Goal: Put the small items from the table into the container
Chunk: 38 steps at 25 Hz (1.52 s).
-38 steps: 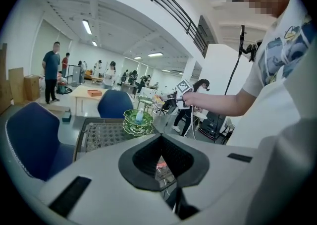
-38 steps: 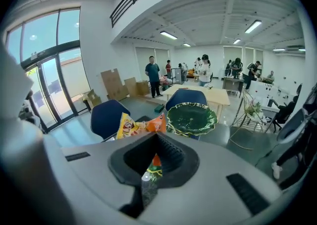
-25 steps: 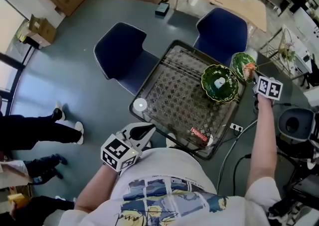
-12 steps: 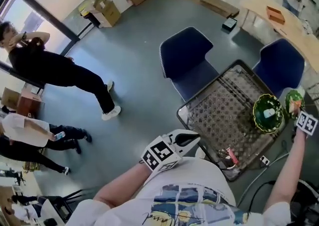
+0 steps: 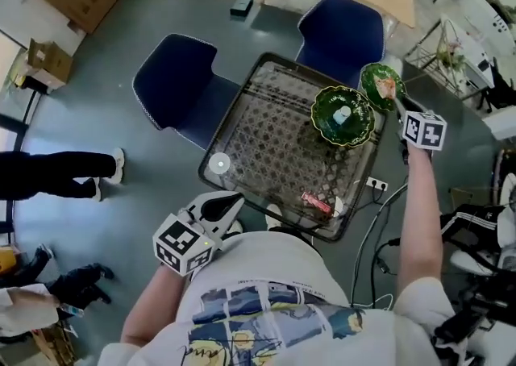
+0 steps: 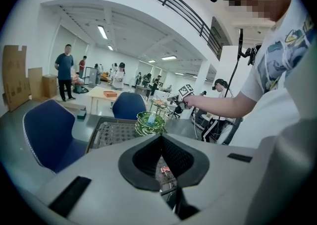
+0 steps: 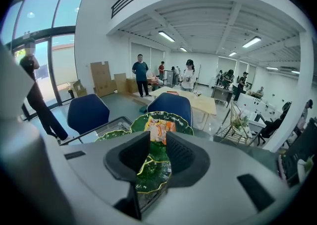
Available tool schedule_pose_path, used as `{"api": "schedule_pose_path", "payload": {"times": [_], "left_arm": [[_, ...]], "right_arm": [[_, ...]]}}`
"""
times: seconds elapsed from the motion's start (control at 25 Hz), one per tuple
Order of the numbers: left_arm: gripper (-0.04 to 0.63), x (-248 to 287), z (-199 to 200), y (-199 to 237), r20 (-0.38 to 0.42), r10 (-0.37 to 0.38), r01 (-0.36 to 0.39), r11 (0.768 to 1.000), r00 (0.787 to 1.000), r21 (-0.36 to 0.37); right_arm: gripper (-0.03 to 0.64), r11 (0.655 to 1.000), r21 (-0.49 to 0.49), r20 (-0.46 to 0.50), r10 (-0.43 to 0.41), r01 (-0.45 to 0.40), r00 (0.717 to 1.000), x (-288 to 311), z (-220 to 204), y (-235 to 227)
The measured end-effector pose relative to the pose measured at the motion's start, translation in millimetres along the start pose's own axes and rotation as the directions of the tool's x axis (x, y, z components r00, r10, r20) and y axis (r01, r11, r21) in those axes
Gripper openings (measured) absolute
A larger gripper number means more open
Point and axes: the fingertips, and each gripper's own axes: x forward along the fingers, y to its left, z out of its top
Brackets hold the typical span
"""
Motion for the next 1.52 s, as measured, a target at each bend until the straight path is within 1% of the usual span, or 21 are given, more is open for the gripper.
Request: {"api": "schedule_pose_path", "payload": {"times": [0.12,0.24,0.36,0.52,0.76,0.96,1.12,1.24,1.52], "left_arm": [[0.009,4.0,-2.6,-4.4,-0.004,-0.057,0.057,0.998,0.998,0.025],[0.008,2.4,-0.4,-7.3,-0.005,-0.097,0.097,0.995,0.995,0.039],[0.008,-0.8,-3.6,-11.7,-0.013,-0.139,0.140,0.989,0.990,0.038],[0.008,-5.7,-18.6,-18.6,-0.028,-0.193,0.194,0.980,0.981,0.040],[0.008,-15.7,-39.9,-30.9,-0.064,-0.282,0.285,0.957,0.957,0.044],[0.008,-31.0,-54.8,-38.1,-0.095,-0.349,0.354,0.934,0.932,0.042],[0.008,-40.4,-69.7,-44.8,-0.117,-0.387,0.394,0.918,0.915,0.045],[0.008,-46.5,-85.1,-50.1,-0.133,-0.408,0.416,0.908,0.903,0.042],[0.008,-53.7,-101.9,-59.7,-0.155,-0.438,0.449,0.892,0.885,0.043]], "right_arm": [[0.083,1.000,0.001,-0.004,-0.025,0.025,1.000,-24.9,-18.4,6.3],[0.083,1.000,0.005,-0.014,-0.022,0.022,1.000,-47.0,-42.4,29.2],[0.081,1.000,-0.015,-0.058,-0.002,0.001,0.998,-62.5,-77.2,65.7],[0.081,0.998,-0.023,-0.112,0.049,-0.052,0.992,-77.3,-129.5,124.9],[0.081,0.994,-0.007,-0.182,0.104,-0.107,0.978,-99.4,-199.8,199.7],[0.081,0.994,-0.001,-0.233,0.110,-0.113,0.966,-126.0,-248.5,246.6],[0.081,0.994,0.005,-0.294,0.104,-0.108,0.950,-143.5,-290.7,272.9],[0.083,0.993,-0.011,-0.334,0.108,-0.119,0.936,-152.2,-317.4,289.8],[0.083,0.986,-0.067,-0.387,0.117,-0.155,0.914,-156.5,-343.4,311.4]]}}
